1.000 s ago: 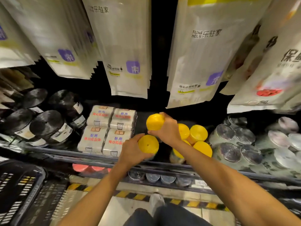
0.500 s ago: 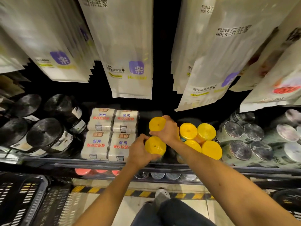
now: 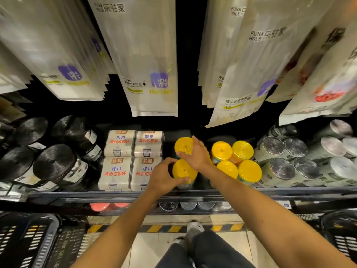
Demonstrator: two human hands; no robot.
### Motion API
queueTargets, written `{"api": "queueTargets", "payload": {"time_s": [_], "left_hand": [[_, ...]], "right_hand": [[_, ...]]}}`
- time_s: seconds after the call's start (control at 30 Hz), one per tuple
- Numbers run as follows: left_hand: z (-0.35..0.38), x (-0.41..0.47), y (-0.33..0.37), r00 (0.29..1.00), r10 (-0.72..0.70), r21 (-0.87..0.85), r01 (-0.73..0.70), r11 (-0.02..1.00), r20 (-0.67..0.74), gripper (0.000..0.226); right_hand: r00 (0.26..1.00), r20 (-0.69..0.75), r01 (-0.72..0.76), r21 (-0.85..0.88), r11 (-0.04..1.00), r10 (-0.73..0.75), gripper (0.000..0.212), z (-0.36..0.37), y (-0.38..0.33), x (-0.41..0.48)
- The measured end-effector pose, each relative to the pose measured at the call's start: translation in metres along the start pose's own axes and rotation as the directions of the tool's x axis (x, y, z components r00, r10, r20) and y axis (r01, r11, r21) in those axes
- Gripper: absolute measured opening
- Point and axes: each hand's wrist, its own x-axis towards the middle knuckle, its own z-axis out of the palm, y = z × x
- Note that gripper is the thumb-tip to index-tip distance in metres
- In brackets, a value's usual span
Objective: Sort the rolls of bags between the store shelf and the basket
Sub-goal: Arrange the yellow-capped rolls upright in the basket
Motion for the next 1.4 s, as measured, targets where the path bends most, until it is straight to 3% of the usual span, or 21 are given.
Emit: {"api": "queueTargets", "payload": {"time_s": [0.2,0.33,0.43,0.57,0.8,1.13,1.4], "left_hand": [[-0.037,0.005,0.012,0.995,0.092,0.260,-0.101,0.960,0.045,0.070],[-0.041,-0.001,0.030,0.974,0.196,0.308,-0.222,0.925,0.111,0.064],[-0.024,-0.010,0.047,0.932,0.310,0.367,-0.359,0.858,0.187,0.082],[0.009,-0.025,0.080,0.859,0.406,0.382,-0.505,0.774,0.313,0.061],[0.085,-0.063,0.127,0.728,0.447,0.340,-0.656,0.673,0.520,0.051],[0.258,-0.169,0.186,0.553,0.384,0.351,-0.803,0.482,0.739,0.056],[0.389,-0.247,0.236,0.374,0.404,0.220,-0.899,0.379,0.835,0.053]], "right_hand": [[0.985,-0.052,0.156,-0.166,0.974,-0.167,0.071,-0.026,-0.002,-0.032],[0.982,-0.090,0.149,-0.194,0.970,-0.169,0.069,-0.042,0.011,-0.071],[0.985,-0.122,0.096,-0.208,0.973,-0.124,0.067,-0.052,0.029,-0.103],[0.974,-0.221,0.014,-0.174,0.985,-0.053,0.061,-0.069,0.061,-0.146],[0.932,-0.319,-0.223,-0.130,0.966,0.172,0.063,-0.095,0.133,-0.226],[0.770,-0.480,-0.415,0.122,0.901,0.420,0.058,-0.125,0.276,-0.397],[0.623,-0.520,-0.526,0.274,0.805,0.584,0.059,-0.151,0.368,-0.507]]}}
